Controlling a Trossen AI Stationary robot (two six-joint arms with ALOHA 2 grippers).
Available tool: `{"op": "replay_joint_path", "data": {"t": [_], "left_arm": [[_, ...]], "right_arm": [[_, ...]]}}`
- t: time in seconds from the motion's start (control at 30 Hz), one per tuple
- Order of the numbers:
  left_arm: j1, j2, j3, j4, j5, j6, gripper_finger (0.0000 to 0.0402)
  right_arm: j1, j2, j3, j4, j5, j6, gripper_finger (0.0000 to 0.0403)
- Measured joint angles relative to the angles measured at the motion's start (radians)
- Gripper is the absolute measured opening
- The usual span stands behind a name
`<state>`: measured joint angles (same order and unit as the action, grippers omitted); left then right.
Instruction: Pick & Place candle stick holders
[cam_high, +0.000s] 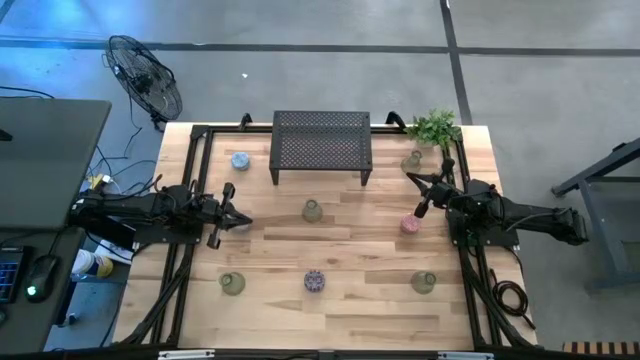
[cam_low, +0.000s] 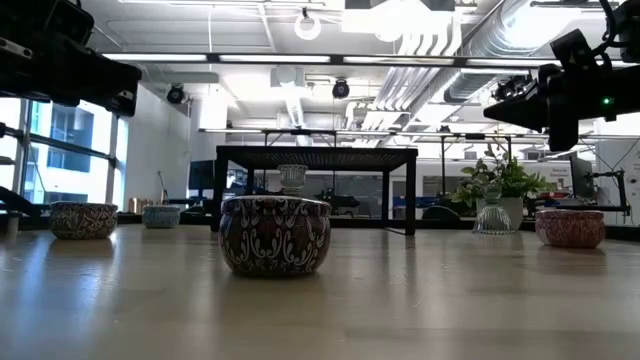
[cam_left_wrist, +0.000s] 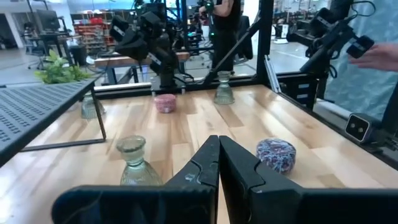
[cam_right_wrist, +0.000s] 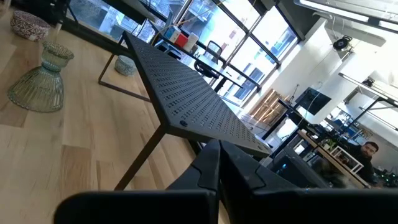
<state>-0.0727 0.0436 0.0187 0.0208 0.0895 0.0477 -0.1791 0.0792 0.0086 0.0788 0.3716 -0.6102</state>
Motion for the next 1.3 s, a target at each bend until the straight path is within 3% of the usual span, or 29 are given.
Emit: {"op": "replay_joint_path", "data": {"t": [0.27,0.5,0.7,0.77,1.0,1.1,1.3], "left_arm": [[0.000,0.000,0.000,0.003,-0.002,-0.004,0.0002],[0.000,0.000,0.000,0.052,0.000,-0.053,0.0002],[0.000,0.000,0.000,0.051,-0.011,-0.070,0.0002],[0.000,0.000,0.000,0.051,-0.049,-0.099,0.0002],[0.000,0.000,0.000,0.051,-0.227,-0.164,0.0002],[0.000,0.000,0.000,0.051,-0.247,-0.182,0.0002],[0.000,0.000,0.000,0.051,-0.339,-0.137,0.0002]], "right_arm": [[0.000,0.000,0.000,0.000,0.000,-0.002,0.0000],[0.000,0.000,0.000,0.012,-0.010,-0.295,0.0000],[0.000,-0.001,0.000,0.100,0.012,-0.365,0.0000],[0.000,-0.001,0.000,0.156,-0.008,-0.288,0.0000],[0.000,-0.001,0.000,0.294,-0.038,0.257,0.0000],[0.000,-0.001,0.000,0.294,-0.075,0.304,0.0000],[0.000,-0.001,0.000,0.306,-0.268,0.297,0.0000]]}}
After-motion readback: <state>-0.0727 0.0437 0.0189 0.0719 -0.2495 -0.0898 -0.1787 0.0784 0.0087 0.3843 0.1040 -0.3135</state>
